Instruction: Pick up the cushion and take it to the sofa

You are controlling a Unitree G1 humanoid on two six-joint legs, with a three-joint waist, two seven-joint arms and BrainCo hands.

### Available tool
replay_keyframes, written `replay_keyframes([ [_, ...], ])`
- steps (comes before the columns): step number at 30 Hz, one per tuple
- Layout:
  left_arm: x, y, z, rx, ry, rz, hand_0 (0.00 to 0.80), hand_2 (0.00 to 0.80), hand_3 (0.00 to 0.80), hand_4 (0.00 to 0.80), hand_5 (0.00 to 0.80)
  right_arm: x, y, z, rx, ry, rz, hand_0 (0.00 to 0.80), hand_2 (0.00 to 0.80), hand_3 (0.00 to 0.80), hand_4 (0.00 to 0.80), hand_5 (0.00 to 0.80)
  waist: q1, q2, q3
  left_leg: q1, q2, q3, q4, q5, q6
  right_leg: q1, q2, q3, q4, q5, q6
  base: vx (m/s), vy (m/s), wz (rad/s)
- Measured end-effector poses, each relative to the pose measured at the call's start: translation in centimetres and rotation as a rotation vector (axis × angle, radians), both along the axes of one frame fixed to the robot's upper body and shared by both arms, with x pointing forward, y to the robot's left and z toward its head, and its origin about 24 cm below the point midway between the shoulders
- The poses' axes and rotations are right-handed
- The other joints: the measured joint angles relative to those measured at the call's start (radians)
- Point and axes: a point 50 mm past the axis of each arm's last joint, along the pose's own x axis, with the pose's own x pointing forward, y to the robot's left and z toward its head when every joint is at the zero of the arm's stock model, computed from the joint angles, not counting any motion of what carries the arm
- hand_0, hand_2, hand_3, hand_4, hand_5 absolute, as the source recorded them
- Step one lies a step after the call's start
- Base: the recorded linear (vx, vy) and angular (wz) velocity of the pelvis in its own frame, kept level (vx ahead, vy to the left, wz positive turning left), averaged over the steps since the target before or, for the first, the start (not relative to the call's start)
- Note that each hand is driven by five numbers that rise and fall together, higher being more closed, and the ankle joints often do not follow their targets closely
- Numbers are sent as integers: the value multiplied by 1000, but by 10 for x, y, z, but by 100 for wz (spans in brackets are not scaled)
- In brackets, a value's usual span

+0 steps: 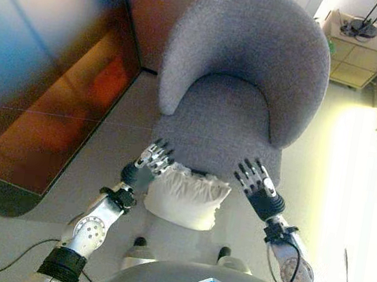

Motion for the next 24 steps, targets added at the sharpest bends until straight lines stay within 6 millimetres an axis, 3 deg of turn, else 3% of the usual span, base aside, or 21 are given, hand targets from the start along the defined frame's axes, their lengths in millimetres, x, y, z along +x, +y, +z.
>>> replay_keyframes([
  [3,-3,-12,3,-134,-18,-39,0,0,0,0,0,1,12,0,138,-3,15,0,0,0,0,0,-2,-2,-6,2,-1,1,0,0,0,0,-1,1,0,0,0,20,36,0],
  [9,-12,-6,-1,-158,-14,-23,0,0,0,0,0,-13,12,-6,176,-6,54,0,0,0,0,0,-1,-6,-19,0,-3,2,-1,0,0,0,-4,2,0,-2,4,0,0,0],
  [19,-13,-6,-1,-146,-10,-31,0,0,0,0,0,-13,11,-6,168,-10,53,0,0,0,0,0,-1,-5,-43,-2,-9,2,-1,0,0,-1,-10,2,0,-2,7,0,0,0],
  [21,-13,-2,-5,3,-13,-40,0,0,0,0,0,-13,8,-8,66,6,57,0,0,0,0,0,-1,-6,-44,-2,-10,2,-1,0,0,-2,-11,3,0,-1,8,0,0,0],
  [24,-12,19,-13,412,3,-24,0,0,0,0,0,-12,-11,-16,-327,69,54,0,0,0,0,0,-2,-6,-44,-2,-11,1,-1,0,0,-3,-12,4,-1,0,8,0,0,0],
])
